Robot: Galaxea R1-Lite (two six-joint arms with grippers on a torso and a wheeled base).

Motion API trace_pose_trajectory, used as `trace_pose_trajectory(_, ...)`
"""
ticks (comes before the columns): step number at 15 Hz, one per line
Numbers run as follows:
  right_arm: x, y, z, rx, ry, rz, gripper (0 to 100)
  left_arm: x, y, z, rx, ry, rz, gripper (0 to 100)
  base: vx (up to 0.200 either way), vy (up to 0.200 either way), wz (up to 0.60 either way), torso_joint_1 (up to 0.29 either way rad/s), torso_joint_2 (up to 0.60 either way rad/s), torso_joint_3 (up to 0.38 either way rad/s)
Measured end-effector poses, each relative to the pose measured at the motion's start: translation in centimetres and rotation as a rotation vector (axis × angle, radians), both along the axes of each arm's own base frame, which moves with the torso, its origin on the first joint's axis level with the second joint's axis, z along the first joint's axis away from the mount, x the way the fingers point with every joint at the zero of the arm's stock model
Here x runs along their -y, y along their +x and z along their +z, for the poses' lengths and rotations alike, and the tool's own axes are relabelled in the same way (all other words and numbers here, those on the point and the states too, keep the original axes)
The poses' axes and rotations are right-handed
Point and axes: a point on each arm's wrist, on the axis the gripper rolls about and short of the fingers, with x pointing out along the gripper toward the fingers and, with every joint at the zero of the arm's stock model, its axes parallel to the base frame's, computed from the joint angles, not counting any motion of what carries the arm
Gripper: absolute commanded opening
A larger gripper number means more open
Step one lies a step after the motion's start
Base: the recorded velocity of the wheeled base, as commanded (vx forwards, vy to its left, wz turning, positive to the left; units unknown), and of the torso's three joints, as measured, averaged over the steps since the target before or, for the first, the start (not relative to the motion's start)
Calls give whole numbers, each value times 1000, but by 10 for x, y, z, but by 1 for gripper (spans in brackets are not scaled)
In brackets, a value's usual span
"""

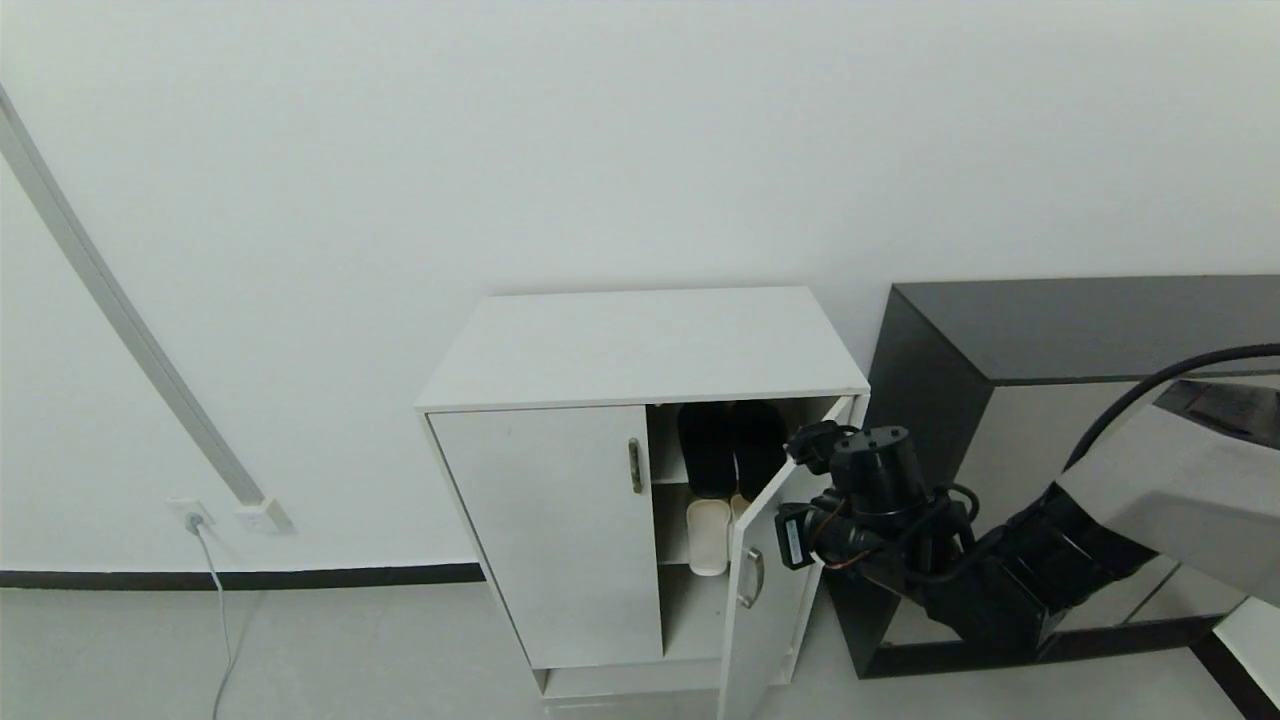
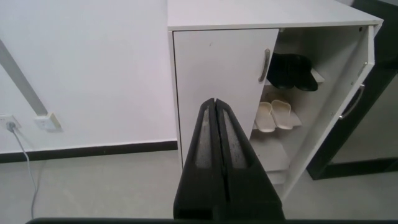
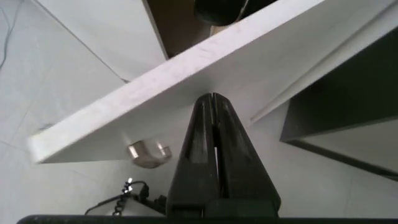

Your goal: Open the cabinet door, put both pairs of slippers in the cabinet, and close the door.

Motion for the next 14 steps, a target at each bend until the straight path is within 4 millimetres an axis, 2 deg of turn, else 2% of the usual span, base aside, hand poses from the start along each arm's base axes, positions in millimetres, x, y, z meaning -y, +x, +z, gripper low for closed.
trace_pose_trajectory(6,-16,32,-13,54,64,-28,0,0,0,0,0,0,0,0,0,0,0,0,0,0)
trace_pose_trajectory(14,-16,74,-20,159,152,-83,0,0,0,0,0,0,0,0,0,0,0,0,0,0)
